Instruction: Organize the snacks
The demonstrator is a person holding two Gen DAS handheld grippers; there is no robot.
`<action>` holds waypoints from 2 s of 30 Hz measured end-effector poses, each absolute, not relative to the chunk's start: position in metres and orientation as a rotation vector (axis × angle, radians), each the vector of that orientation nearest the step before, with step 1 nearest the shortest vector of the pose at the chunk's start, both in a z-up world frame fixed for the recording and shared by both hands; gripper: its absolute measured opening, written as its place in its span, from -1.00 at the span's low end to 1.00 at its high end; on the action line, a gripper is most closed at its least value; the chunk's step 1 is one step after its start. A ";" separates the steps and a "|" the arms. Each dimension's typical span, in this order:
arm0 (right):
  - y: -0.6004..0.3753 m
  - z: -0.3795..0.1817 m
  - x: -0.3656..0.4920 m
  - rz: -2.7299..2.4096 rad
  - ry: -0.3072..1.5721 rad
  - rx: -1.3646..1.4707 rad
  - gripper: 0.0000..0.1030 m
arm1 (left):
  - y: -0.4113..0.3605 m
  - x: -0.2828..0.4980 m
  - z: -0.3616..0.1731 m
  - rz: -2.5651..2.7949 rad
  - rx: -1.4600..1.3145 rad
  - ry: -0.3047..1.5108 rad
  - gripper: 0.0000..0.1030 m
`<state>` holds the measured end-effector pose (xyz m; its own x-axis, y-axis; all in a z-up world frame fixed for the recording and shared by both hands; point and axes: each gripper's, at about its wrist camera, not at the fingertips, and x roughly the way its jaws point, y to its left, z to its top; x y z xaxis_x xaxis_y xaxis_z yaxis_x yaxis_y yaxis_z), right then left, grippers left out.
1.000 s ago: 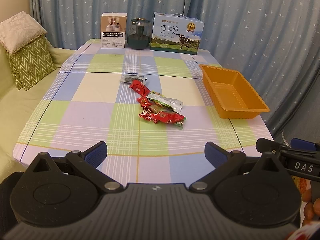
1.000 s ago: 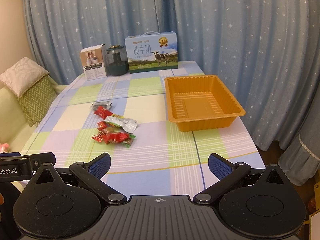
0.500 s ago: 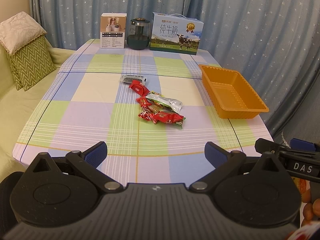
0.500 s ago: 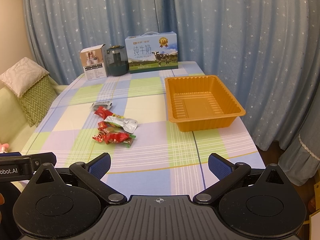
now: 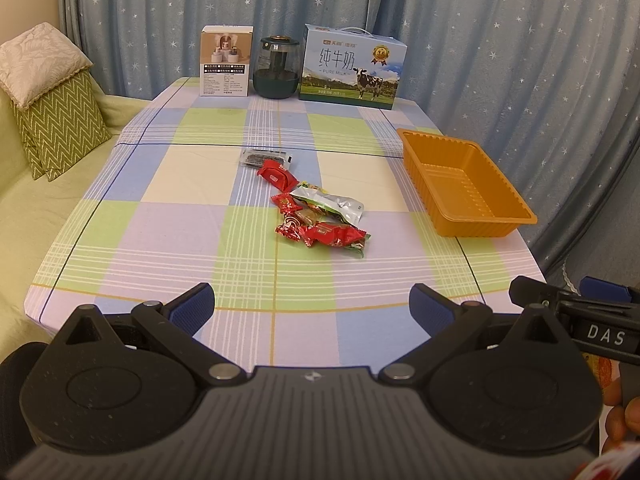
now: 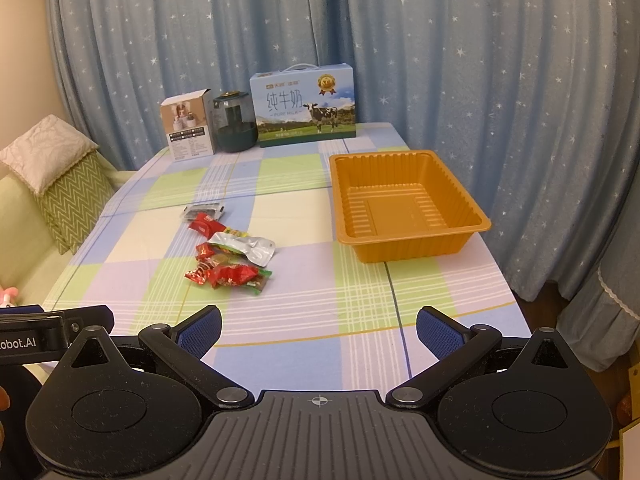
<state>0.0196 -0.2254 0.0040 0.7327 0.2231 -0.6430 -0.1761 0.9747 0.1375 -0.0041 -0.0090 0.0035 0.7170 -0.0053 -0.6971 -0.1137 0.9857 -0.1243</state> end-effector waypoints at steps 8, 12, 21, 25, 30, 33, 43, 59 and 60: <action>-0.226 0.004 0.019 0.220 0.714 0.070 0.99 | -0.009 -0.004 0.004 0.060 -0.163 0.769 1.00; -0.225 0.005 0.020 0.221 0.710 0.073 1.00 | -0.009 -0.004 0.003 0.060 -0.161 0.769 1.00; -0.219 -0.005 0.041 0.245 0.695 0.085 0.99 | 0.002 0.018 -0.012 0.068 -0.158 0.784 1.00; -0.214 -0.019 0.056 0.271 0.694 0.085 0.99 | 0.012 0.033 -0.024 0.068 -0.150 0.791 0.99; -0.204 -0.039 0.080 0.291 0.708 0.085 0.99 | 0.023 0.058 -0.045 0.037 -0.142 0.815 0.90; -0.199 -0.052 0.094 0.298 0.716 0.091 0.99 | 0.027 0.076 -0.057 0.007 -0.132 0.822 0.89; -0.186 -0.097 0.144 0.311 0.754 0.114 0.72 | 0.024 0.142 -0.091 -0.236 -0.055 0.794 0.80; -0.186 -0.130 0.173 0.256 0.791 0.172 0.67 | 0.000 0.211 -0.133 -0.471 0.111 0.806 0.01; -0.186 -0.130 0.174 0.250 0.789 0.174 0.67 | -0.002 0.213 -0.136 -0.471 0.131 0.811 -0.13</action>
